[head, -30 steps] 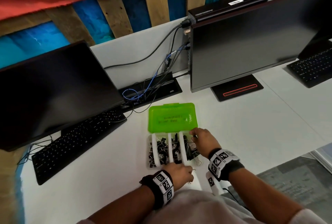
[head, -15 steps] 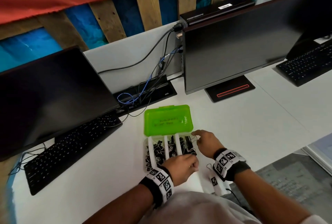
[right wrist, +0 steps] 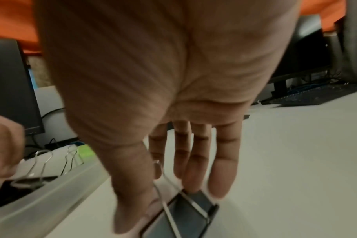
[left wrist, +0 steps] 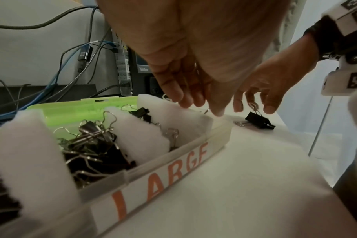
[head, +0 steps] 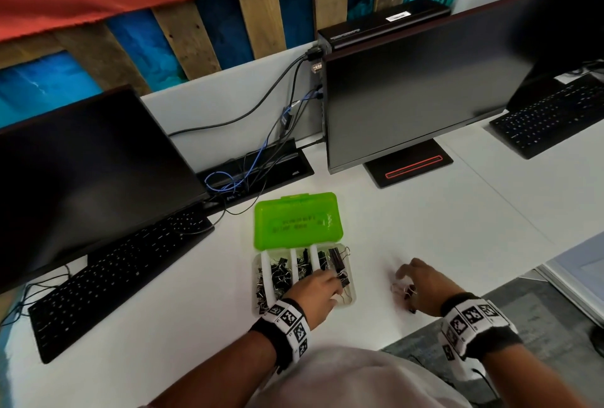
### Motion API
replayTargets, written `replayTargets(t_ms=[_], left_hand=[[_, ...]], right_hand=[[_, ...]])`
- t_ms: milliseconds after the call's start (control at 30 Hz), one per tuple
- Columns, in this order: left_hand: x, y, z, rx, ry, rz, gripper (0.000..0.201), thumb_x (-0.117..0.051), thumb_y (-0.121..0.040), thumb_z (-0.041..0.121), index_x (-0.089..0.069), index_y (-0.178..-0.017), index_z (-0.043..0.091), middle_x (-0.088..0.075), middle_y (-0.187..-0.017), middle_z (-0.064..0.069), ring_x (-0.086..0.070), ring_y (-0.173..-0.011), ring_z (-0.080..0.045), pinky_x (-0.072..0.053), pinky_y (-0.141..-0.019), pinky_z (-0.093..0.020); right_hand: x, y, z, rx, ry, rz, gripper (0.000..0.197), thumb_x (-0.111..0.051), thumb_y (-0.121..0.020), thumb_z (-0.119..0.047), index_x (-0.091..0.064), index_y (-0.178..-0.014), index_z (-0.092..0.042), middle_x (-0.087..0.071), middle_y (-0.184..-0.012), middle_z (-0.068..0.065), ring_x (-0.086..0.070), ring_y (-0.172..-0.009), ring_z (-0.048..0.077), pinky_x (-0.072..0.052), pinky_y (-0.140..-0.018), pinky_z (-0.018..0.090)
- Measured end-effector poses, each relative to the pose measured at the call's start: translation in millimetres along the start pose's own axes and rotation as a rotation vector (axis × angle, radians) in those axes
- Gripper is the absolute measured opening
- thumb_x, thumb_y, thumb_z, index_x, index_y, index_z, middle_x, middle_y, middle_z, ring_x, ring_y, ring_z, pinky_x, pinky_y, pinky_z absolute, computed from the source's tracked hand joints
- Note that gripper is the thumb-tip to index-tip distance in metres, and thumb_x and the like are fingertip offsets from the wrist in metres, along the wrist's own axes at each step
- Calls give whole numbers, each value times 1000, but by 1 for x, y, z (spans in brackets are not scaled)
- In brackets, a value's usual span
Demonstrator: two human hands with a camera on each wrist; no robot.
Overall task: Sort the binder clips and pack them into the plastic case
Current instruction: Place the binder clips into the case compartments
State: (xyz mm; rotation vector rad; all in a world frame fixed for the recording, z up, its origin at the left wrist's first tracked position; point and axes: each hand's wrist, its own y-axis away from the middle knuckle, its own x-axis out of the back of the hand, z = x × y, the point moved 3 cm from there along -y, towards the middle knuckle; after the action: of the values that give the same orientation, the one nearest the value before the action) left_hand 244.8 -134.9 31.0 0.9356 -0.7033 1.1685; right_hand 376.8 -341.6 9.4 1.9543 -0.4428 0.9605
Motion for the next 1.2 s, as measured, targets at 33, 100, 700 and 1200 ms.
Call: replayTargets(t_ms=[33,100,700,1200], left_hand=[[-2,0,-1,7,-28,-24,24,-50,-92,12,-57,-114,9,-52,-119,-7,-45,-114,-22,-38,-99,-33],[-3,0,-2,12,-74,-57,28,-47,-92,11,-57,-118,8,-52,-121,-9,-44,-115,-25,-37,-101,-37],[-2,10,-18,168,-43,74,48,-63,-85,27,-46,-129,20,-54,-123,0,-42,-117,-18,-35,-102,-32],[-8,10,-29,254,191,92,39,-68,-81,19,-56,-118,20,-55,-122,4,-53,-108,-14,-41,-97,-25]], right_hand=[[-5,-1,-3,20,-3,-28,31,-63,-77,-16,-58,-106,-24,-48,-99,-5,-53,-91,17,-44,-74,23],[-10,-2,-7,43,13,-42,20,-60,-74,-8,-58,-78,-27,-49,-79,-12,-59,-85,16,-41,-64,17],[2,-6,-105,468,-406,134,10,-63,-87,-18,-71,-91,-18,-67,-63,-17,-61,-58,-5,-43,-62,5],[-23,-21,-98,588,-68,-59,5,-64,-77,-23,-68,-79,-24,-63,-91,-5,-61,-81,15,-45,-74,19]])
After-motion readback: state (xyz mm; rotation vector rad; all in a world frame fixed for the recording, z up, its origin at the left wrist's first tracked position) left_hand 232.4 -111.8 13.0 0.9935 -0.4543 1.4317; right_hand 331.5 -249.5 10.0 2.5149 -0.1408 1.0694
